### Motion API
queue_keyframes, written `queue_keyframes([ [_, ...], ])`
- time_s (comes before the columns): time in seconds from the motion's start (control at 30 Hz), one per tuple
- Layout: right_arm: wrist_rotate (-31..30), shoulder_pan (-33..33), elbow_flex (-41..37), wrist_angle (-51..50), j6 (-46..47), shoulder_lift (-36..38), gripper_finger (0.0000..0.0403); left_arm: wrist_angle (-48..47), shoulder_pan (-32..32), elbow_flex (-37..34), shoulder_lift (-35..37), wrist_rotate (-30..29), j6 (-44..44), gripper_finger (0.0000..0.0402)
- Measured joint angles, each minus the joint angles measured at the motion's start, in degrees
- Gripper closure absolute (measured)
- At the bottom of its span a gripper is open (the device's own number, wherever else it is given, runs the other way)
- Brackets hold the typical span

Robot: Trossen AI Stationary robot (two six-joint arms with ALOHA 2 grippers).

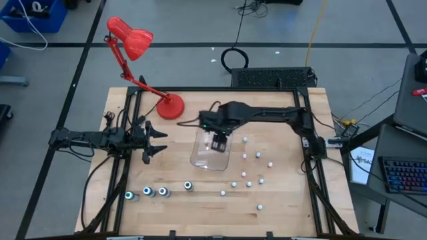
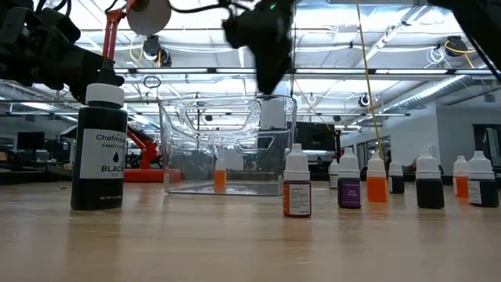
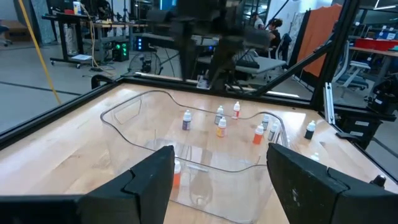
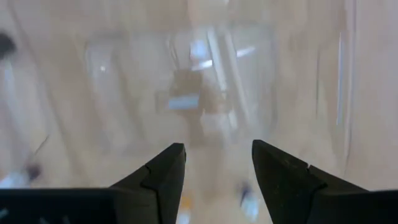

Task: Pick & Place food coloring
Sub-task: Put the small purple food coloring bottle into the transparent bin

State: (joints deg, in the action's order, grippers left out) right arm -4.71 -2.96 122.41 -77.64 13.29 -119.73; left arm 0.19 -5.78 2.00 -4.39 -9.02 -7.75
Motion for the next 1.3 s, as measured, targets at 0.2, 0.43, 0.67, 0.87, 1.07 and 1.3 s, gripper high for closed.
queue_keyframes([
  [0.2, -2.06, 4.72, -12.0, -3.55, 12.47, 9.2, 0.0227, 0.0, 0.0, 0.0, 0.0, 0.0, 0.0, 0.0149],
  [0.43, -10.2, 8.02, -34.52, 6.27, 19.0, 21.39, 0.0215, 0.0, 0.02, 0.0, 0.0, -0.02, 0.0, 0.0149],
  [0.67, -9.98, 3.73, -51.51, 26.09, 18.81, 29.02, 0.0177, 0.0, 0.01, 0.0, 0.0, 0.0, 0.0, 0.0149],
  [0.87, -5.75, -0.44, -59.02, 33.86, 16.16, 30.08, 0.0172, 0.0, 0.0, 0.0, 0.0, 0.0, 0.0, 0.0149],
  [1.07, -5.58, -3.73, -61.81, 38.42, 12.98, 30.08, 0.018, 0.0, 0.0, -0.01, 0.0, 0.0, 0.0, 0.0149],
  [1.3, -1.72, -5.74, -64.65, 43.67, 13.06, 30.06, 0.0179, 0.0, 0.01, 0.0, -0.01, 0.0, 0.0, 0.0149],
])
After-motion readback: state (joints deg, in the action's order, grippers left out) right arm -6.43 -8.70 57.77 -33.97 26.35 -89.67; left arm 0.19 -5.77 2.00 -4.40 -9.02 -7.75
